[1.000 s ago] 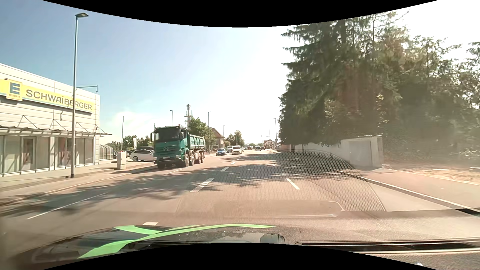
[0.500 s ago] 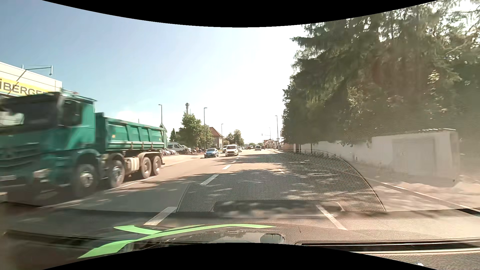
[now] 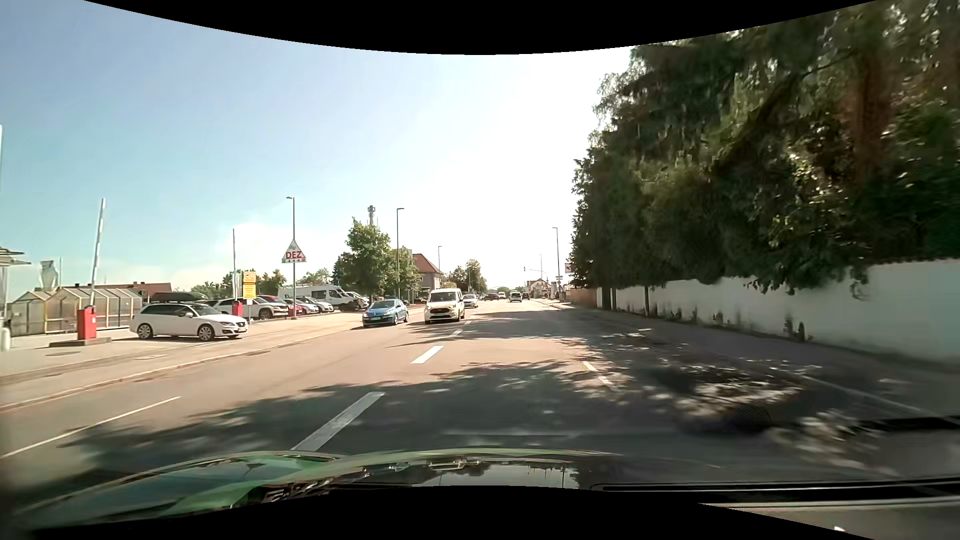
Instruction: Follow the waypoints while adhering to traffic rules and regulations
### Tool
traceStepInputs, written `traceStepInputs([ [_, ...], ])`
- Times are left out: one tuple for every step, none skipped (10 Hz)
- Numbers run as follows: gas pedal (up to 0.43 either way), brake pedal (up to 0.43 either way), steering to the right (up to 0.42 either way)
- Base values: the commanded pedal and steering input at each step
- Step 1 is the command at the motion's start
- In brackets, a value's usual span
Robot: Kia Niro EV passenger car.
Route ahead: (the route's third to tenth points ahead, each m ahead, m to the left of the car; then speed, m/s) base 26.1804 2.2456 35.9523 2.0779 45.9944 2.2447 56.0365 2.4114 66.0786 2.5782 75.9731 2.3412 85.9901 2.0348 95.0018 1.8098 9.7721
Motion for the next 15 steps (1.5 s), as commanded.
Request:
traceStepInputs([
  [0.11,0.0,-0.002],
  [0.11,0.0,-0.002],
  [0.11,0.0,-0.002],
  [0.11,0.0,-0.002],
  [0.11,0.0,-0.002],
  [0.11,0.0,-0.002],
  [0.11,0.0,-0.002],
  [0.11,0.0,-0.002],
  [0.11,0.0,-0.003],
  [0.11,0.0,-0.005],
  [0.098,0.0,-0.007],
  [0.098,0.0,-0.009],
  [0.098,0.0,-0.011],
  [0.098,0.0,-0.012],
  [0.098,0.0,-0.013],
])
